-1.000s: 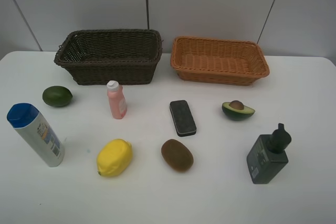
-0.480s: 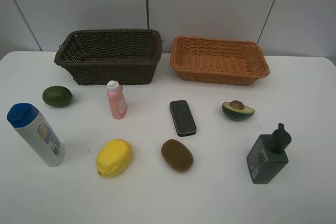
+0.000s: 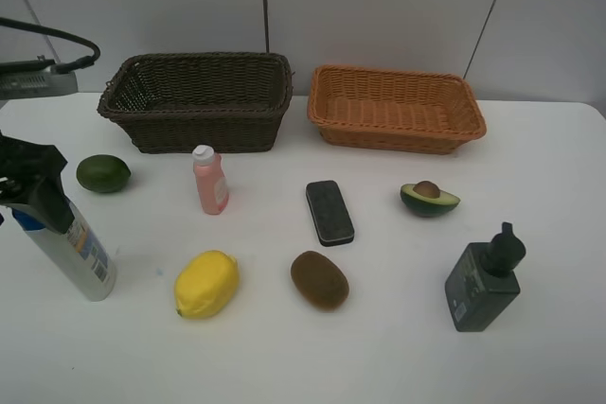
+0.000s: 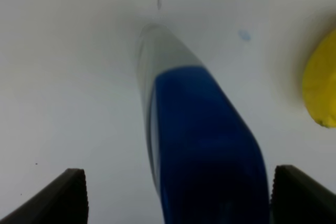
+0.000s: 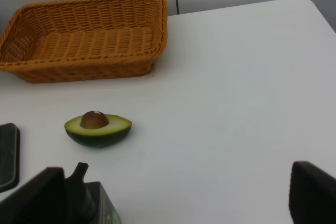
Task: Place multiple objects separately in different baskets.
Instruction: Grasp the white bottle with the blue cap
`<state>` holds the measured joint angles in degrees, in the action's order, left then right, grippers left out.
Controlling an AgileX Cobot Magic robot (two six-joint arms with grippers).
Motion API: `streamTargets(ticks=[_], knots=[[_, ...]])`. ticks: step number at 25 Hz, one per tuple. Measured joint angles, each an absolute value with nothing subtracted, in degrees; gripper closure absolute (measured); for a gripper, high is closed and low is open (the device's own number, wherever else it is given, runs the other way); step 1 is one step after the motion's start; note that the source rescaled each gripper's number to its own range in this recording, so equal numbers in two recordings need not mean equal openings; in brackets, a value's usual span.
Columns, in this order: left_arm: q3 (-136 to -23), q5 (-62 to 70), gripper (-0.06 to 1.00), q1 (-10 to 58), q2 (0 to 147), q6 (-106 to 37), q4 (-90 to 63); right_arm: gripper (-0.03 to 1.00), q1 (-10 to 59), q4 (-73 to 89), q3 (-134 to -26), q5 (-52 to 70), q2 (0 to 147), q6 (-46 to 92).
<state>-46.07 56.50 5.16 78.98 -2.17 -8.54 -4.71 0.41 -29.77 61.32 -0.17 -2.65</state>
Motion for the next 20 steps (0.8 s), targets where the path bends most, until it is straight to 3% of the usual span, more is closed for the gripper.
streamTargets(ticks=[3,5,7,9,10,20], knots=[[-46.3,54.4,0.09,5.2,84.6,-2.2,-8.6,-0.03,-4.7,0.4,-29.8,61.3,-0.2,-2.7],[-46.3,54.0,0.2,5.2,87.5,-2.2,-8.6,-0.03,-4.7,0.4,-29.8,61.3,-0.2,-2.7],[-46.3,53.8,0.43,5.2,89.0,-2.2,-8.7,-0.03,-4.7,0.4,-29.8,61.3,-0.2,-2.7],[-46.4,53.5,0.75,5.2,89.4,-2.2,-8.9,-0.03,-4.7,0.4,-29.8,61.3,-0.2,-2.7],[-46.4,53.4,0.85,5.2,89.4,-2.2,-8.7,-0.03,-4.7,0.4,-29.8,61.3,-0.2,-2.7],[-54.1,62.0,0.87,5.2,89.0,-0.5,-8.8,-0.03,-4.7,0.4,-29.8,61.3,-0.2,-2.7]])
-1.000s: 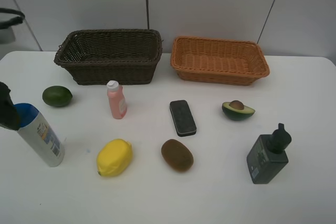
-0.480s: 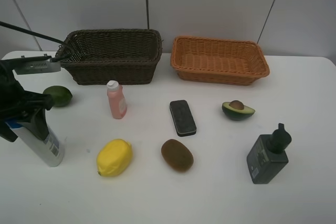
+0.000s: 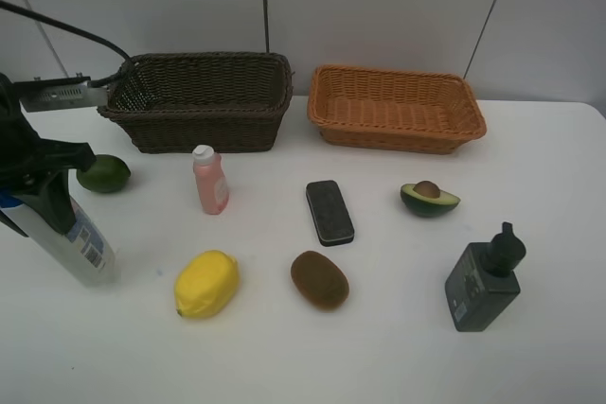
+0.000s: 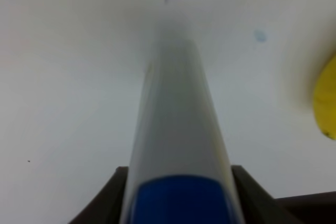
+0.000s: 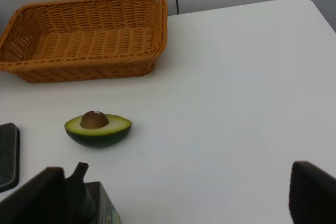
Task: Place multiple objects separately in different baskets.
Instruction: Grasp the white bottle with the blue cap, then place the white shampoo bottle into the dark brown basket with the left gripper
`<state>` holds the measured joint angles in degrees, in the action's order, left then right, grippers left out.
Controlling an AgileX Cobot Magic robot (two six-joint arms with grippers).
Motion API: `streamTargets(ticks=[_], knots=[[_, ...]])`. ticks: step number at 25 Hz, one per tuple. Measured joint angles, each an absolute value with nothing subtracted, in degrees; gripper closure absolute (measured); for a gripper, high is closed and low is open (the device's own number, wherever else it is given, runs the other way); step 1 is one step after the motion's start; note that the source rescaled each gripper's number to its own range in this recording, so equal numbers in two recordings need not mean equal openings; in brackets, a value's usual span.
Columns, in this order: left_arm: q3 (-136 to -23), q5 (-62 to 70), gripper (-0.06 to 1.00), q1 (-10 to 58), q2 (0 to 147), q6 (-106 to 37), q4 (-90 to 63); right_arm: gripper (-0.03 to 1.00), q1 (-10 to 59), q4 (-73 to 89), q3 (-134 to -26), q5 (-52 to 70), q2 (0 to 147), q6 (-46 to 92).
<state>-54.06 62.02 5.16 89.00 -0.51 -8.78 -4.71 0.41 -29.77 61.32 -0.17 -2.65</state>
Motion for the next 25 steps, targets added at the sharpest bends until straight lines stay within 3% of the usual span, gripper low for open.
streamTargets(ticks=[8,14,21,23,25], knots=[[-82.1,68.7,0.87,5.2,94.7,0.4,-11.7,-0.03,-4.7,0.4,-29.8,61.3,-0.2,-2.7],[-107.1,68.7,0.87,5.2,112.8,0.7,-11.7,-0.03,-4.7,0.4,-29.8,61.3,-0.2,-2.7],[-127.6,68.7,0.87,5.2,131.2,1.5,-11.7,-0.03,-4.7,0.4,-29.8,61.3,-0.2,-2.7],[-130.2,68.7,0.77,5.2,134.6,2.4,-11.7,-0.03,-4.7,0.4,-29.8,61.3,-0.2,-2.7],[-131.4,68.7,0.44,5.2,136.6,2.7,-11.7,-0.03,-4.7,0.4,-29.8,61.3,-0.2,-2.7]])
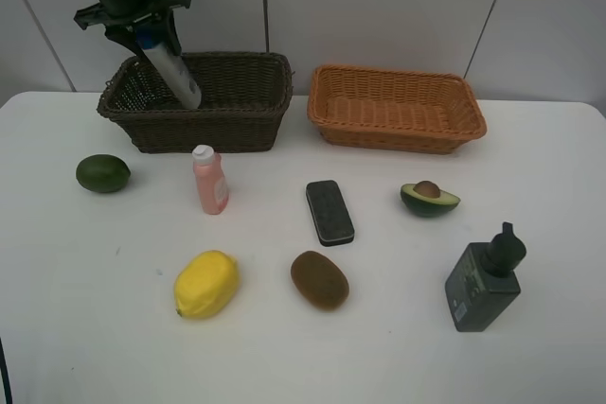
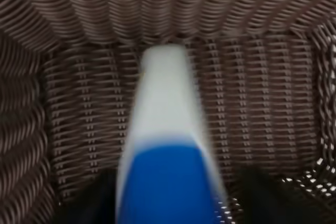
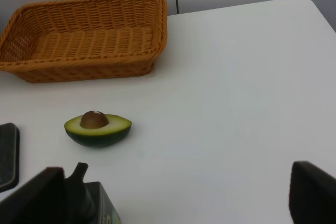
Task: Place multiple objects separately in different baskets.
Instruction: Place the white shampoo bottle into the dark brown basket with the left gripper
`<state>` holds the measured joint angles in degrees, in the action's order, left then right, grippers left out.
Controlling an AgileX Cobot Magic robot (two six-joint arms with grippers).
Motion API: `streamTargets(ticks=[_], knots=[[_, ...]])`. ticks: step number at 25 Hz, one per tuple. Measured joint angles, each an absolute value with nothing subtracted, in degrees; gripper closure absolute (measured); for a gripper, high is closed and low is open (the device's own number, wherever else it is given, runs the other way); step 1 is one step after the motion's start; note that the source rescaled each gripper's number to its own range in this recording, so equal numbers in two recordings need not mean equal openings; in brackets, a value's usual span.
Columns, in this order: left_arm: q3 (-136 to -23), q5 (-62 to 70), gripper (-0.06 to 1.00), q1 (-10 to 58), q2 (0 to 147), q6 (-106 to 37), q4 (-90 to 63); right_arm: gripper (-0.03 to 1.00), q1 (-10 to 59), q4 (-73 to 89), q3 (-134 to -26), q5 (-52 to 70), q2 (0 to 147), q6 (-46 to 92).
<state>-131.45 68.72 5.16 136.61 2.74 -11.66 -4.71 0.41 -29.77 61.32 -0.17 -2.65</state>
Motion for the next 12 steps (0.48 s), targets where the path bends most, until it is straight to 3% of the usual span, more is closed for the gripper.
streamTargets(ticks=[2,4,12], knots=[[-131.9,68.7,0.18,5.2,137.2,3.0,-11.7,-0.03,-4.7,0.4,-29.8,61.3,-0.2,-2.7],[-132.0,68.7,0.07,5.2,137.3,3.1,-11.8,-0.03,-4.7,0.4,-29.8,61.3,-0.2,-2.7],[-132.0,68.8,0.03,5.2,133.7,3.3,-13.5,-0.03,-4.7,0.4,-29.8,61.3,-0.2,-2.7]])
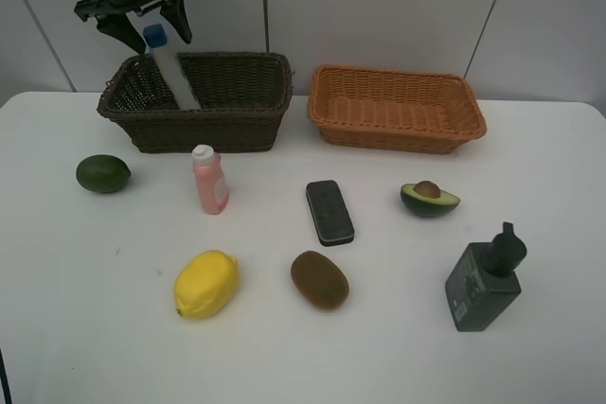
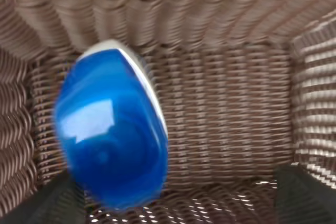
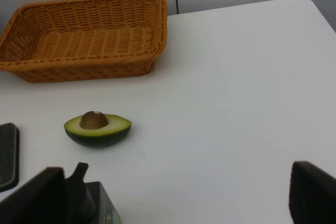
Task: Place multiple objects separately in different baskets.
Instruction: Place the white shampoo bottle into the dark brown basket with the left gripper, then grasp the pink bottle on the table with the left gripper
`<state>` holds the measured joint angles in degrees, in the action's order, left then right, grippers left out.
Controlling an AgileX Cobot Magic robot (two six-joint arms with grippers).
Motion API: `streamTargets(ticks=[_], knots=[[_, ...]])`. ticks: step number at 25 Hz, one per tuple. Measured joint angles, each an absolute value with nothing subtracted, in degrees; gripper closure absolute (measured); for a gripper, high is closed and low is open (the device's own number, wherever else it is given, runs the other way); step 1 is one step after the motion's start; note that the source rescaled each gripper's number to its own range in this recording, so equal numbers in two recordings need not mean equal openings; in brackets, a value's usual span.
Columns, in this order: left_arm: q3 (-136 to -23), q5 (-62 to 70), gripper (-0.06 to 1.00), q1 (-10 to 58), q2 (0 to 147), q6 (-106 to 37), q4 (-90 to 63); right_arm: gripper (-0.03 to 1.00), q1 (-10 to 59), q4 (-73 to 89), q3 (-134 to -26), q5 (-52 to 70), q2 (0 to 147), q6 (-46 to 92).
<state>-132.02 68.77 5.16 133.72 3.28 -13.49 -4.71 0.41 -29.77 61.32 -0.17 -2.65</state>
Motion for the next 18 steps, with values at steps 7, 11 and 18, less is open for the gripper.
streamTargets(ticks=[7,11,18], knots=[[-130.8,68.9,0.03,6.1,122.4,3.1,-13.9,-0.03,-4.7,0.4,-29.8,61.3,-0.2,-2.7],[-121.8,68.9,0.03,9.9,113.5,2.3,-13.9,-0.03,-4.7,0.4,-29.8,61.3,-0.2,-2.7],[-96.0,68.6,0.03,17.9,102.4,0.9,-10.2,-0.03,-4.7,0.4,-29.8,61.3,-0.2,-2.7]])
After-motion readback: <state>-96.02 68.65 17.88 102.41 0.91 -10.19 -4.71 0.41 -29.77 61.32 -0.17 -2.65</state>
